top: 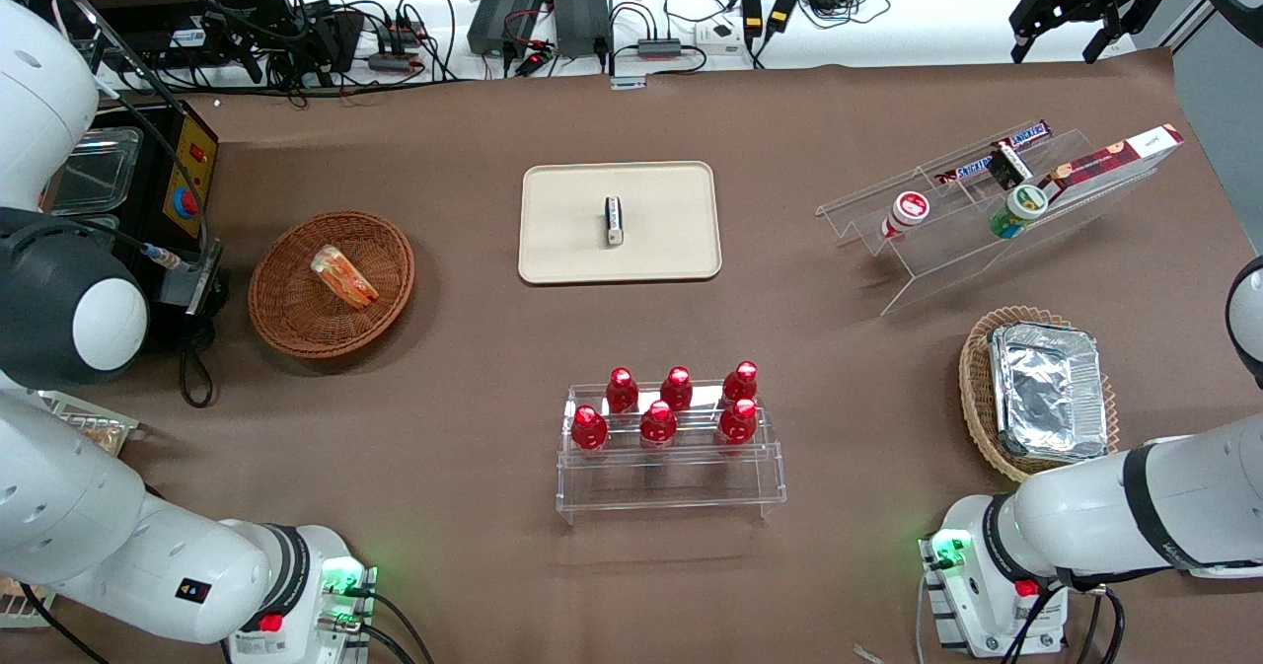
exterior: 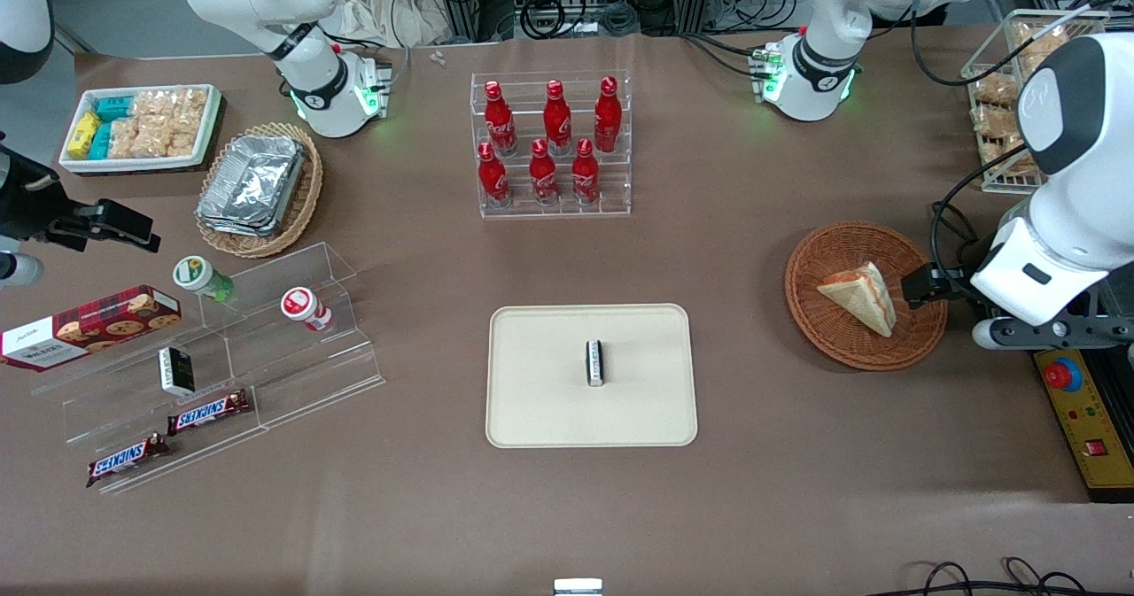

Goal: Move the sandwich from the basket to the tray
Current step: 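Lower the open left gripper over the wrapped sandwich in the wicker basket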

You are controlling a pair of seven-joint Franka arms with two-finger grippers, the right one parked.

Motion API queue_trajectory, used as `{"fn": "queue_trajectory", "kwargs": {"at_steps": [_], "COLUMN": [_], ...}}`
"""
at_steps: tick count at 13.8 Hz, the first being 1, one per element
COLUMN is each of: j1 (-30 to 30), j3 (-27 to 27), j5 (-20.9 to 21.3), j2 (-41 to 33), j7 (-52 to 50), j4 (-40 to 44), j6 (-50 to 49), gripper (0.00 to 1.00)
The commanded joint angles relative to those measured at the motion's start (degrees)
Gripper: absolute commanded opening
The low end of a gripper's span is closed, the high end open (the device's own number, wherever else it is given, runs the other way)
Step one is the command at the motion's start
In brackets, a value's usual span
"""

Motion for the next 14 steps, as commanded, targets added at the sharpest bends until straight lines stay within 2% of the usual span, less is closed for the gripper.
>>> {"fn": "queue_trajectory", "kwargs": {"at_steps": [1,7,11,14], "j1": [0.2,0.2,0.2,0.2], "j3": [0.1,0.2,0.3,0.4], "j5": [0.4,0.4,0.3,0.6], "j2": [0.9,1.5,0.7,-0.8], "j7": [0.7,-0.5,-18.3,-24.4], "j4": [1.5,0.4,-6.7,-14.7], "j6": [-1.3,-1.7,-0.6,5.8], "gripper": [1.0,1.0,0.99,0.99]}}
